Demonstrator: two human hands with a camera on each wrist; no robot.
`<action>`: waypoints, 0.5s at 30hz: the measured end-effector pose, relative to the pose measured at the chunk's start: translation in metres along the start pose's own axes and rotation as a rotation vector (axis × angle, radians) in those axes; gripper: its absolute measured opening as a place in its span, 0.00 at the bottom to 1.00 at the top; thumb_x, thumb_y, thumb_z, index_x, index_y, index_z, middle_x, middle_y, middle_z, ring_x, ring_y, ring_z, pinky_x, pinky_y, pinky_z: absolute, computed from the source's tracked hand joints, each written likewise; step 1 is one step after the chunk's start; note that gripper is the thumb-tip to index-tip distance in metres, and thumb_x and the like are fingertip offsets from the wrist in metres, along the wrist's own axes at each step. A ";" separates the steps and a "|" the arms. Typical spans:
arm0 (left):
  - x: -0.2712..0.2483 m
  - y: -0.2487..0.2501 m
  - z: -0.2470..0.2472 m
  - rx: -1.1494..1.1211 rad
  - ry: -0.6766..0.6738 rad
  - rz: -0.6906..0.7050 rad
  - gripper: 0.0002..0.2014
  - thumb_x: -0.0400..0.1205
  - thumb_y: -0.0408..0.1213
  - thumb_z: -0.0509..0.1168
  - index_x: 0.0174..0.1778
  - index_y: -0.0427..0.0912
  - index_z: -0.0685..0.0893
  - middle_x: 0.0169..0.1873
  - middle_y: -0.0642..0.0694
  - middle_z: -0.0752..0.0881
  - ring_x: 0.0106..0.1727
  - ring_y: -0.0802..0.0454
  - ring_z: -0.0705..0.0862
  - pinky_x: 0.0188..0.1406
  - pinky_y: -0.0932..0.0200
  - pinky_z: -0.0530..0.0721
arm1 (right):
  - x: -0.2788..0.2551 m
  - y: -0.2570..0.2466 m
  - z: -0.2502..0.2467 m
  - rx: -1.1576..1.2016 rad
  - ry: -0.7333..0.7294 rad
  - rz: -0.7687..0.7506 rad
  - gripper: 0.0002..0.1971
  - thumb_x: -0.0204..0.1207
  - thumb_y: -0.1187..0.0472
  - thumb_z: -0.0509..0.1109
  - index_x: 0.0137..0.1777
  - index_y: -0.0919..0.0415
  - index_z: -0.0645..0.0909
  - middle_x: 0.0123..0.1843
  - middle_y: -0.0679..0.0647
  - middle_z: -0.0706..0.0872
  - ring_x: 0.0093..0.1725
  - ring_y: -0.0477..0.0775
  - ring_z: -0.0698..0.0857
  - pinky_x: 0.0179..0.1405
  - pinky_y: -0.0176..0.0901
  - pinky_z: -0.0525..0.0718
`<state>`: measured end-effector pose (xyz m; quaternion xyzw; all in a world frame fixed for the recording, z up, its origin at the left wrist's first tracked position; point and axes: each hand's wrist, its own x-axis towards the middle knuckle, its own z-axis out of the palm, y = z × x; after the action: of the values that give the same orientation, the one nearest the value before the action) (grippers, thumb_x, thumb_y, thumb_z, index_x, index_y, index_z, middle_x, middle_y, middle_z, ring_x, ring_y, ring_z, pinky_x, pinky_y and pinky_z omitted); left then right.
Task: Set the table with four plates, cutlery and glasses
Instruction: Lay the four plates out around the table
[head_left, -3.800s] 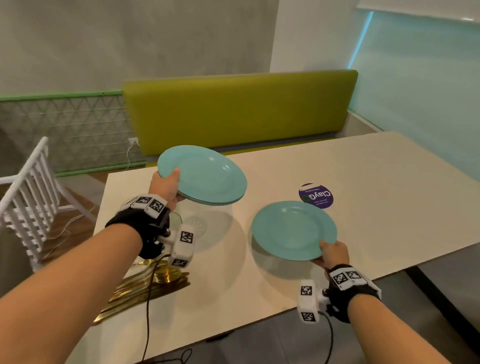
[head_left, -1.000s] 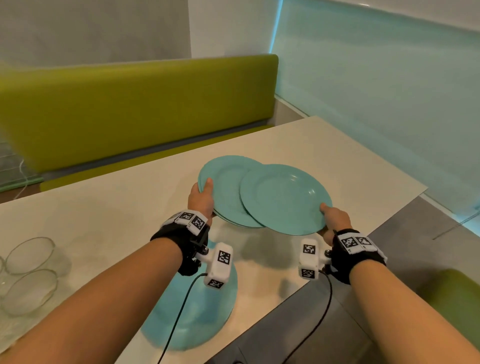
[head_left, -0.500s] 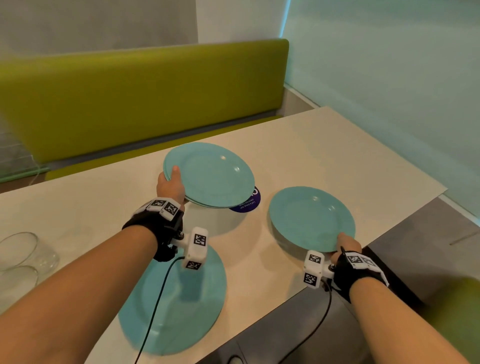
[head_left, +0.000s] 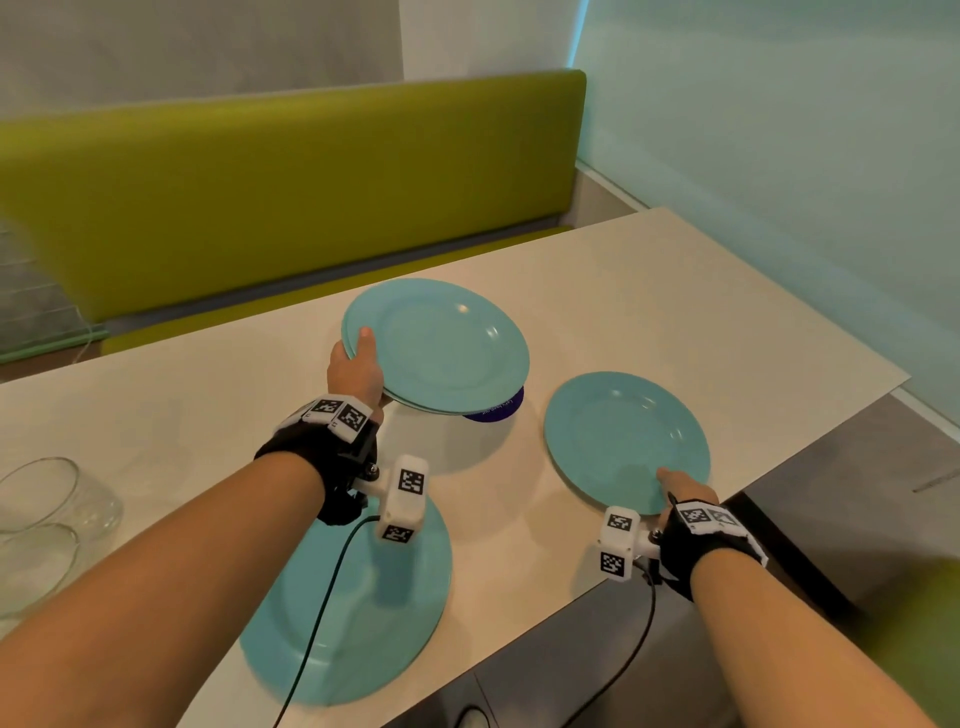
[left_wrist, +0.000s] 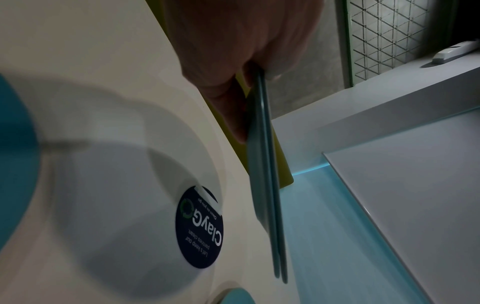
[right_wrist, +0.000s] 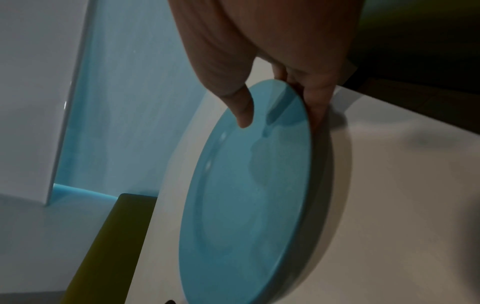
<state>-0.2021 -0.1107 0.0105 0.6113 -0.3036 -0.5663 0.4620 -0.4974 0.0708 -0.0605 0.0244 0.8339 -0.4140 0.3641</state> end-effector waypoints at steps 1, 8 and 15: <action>0.000 -0.001 0.001 -0.005 -0.002 -0.001 0.22 0.85 0.50 0.56 0.72 0.44 0.70 0.63 0.42 0.80 0.60 0.40 0.83 0.56 0.43 0.85 | 0.004 0.001 0.000 -0.011 0.000 -0.002 0.29 0.72 0.52 0.69 0.70 0.66 0.74 0.66 0.67 0.80 0.62 0.70 0.81 0.66 0.62 0.79; -0.007 -0.002 0.005 -0.030 -0.028 -0.010 0.21 0.86 0.49 0.55 0.72 0.43 0.70 0.58 0.45 0.79 0.54 0.44 0.82 0.48 0.50 0.83 | 0.012 -0.003 0.004 -0.025 0.046 0.036 0.34 0.67 0.55 0.73 0.72 0.68 0.72 0.65 0.67 0.82 0.59 0.69 0.84 0.60 0.61 0.84; -0.012 -0.003 0.006 -0.026 -0.035 -0.017 0.21 0.85 0.49 0.56 0.71 0.44 0.71 0.65 0.42 0.81 0.55 0.43 0.83 0.48 0.49 0.84 | 0.005 -0.015 0.006 -0.220 0.083 0.068 0.31 0.73 0.57 0.69 0.74 0.70 0.68 0.69 0.66 0.78 0.60 0.65 0.81 0.44 0.46 0.73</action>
<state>-0.2104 -0.1003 0.0125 0.5979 -0.2990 -0.5848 0.4594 -0.5027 0.0552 -0.0564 0.0299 0.8873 -0.3061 0.3438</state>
